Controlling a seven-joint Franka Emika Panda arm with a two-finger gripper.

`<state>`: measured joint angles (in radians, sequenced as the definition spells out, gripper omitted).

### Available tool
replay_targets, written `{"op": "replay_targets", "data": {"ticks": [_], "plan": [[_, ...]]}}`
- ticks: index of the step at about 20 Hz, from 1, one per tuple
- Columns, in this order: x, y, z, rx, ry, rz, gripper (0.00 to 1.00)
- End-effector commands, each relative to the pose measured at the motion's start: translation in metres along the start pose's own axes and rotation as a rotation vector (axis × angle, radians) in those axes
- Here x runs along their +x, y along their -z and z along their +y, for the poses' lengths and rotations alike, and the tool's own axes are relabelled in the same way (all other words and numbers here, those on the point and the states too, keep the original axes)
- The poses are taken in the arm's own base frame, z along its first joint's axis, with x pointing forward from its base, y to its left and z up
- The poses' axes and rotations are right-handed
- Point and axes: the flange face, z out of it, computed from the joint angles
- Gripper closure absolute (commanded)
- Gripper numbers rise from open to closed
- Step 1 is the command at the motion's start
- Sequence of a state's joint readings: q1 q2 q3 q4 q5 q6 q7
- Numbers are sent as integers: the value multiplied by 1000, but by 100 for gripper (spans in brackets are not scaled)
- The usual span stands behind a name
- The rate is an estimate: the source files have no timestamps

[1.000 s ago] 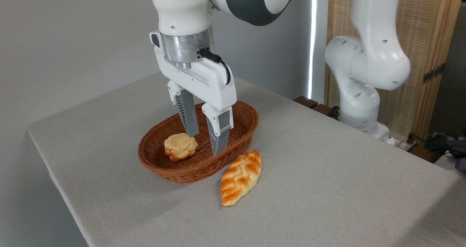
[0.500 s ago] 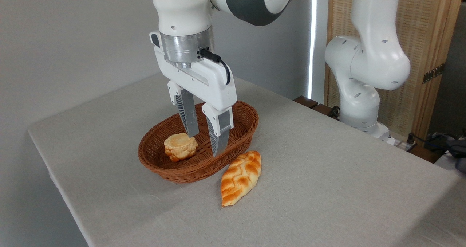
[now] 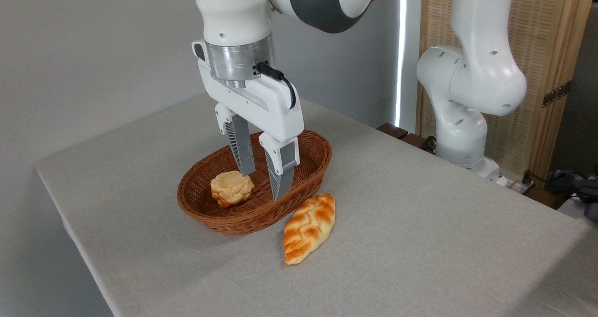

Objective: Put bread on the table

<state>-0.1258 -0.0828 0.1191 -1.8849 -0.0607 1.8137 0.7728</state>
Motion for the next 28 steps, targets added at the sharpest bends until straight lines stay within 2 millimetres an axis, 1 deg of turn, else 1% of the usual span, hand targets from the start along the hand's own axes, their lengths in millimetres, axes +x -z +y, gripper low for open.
{"op": "replay_targets", "data": {"ticks": [1, 4, 8, 10, 13, 17, 22, 24, 26, 28], "plan": [[1, 4, -1, 2, 7, 3, 0], [0, 4, -1, 0, 9, 1, 0], [5, 2, 4, -2, 1, -2, 0], [8, 1, 9, -5, -1, 0, 0], [18, -7, 20, 1, -27, 9, 0], [41, -32, 51, 15, -33, 35, 0], [71, -46, 88, 28, -67, 69, 0], [82, -56, 106, 34, -77, 83, 0], [89, -65, 120, 36, -72, 89, 0], [92, -76, 131, 38, -94, 78, 0]]}}
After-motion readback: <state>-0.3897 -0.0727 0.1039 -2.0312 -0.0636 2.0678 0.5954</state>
